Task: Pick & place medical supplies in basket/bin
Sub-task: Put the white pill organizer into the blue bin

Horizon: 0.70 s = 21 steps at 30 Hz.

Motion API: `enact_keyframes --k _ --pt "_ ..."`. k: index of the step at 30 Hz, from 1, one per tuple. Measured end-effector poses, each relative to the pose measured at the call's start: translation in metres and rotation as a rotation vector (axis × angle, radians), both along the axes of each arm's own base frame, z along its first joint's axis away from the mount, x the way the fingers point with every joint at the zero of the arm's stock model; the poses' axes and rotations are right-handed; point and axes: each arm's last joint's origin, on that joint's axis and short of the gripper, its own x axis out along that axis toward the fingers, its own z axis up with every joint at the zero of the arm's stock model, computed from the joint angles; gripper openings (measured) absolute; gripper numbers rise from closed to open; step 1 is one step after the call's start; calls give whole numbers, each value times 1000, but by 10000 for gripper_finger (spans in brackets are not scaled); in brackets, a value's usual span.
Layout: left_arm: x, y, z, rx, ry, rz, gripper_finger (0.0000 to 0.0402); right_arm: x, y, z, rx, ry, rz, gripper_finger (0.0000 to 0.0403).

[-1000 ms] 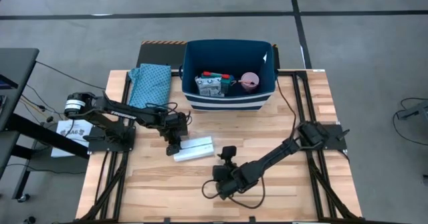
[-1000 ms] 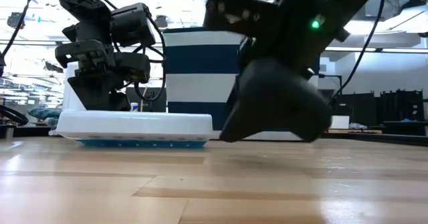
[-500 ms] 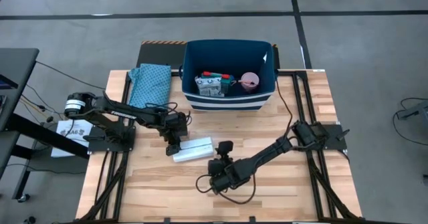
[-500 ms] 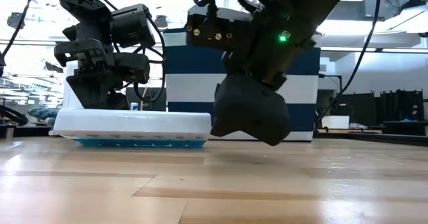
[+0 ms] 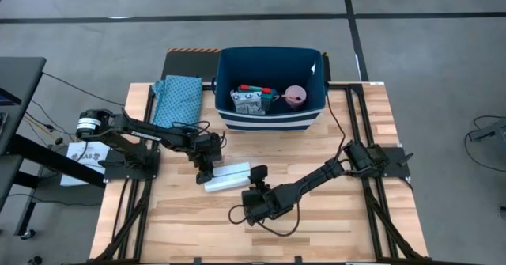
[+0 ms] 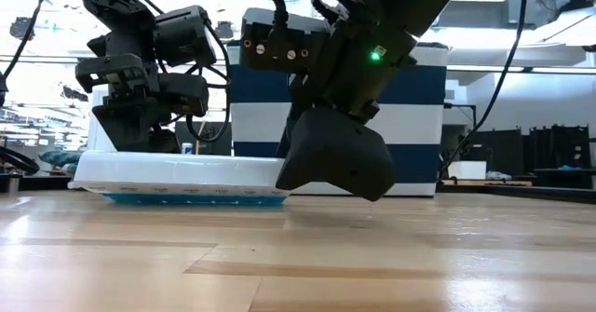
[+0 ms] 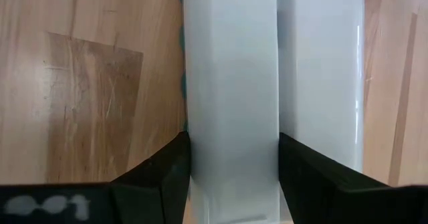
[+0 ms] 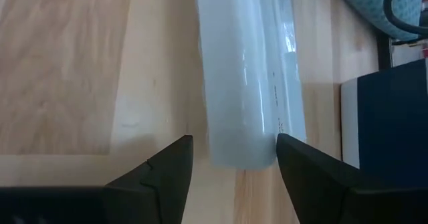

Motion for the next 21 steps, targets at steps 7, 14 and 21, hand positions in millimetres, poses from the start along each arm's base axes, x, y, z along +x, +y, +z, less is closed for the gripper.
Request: enact_keyframes --k 7,14,21 --pt "0 0 0 0 -1 0 176 4 -10 -1 18 12 -15 209" --pt "0 0 0 -4 -2 -1 174 9 -17 -3 22 37 8 210" --pt "0 0 0 -9 0 -2 174 13 -21 -3 14 42 38 213"
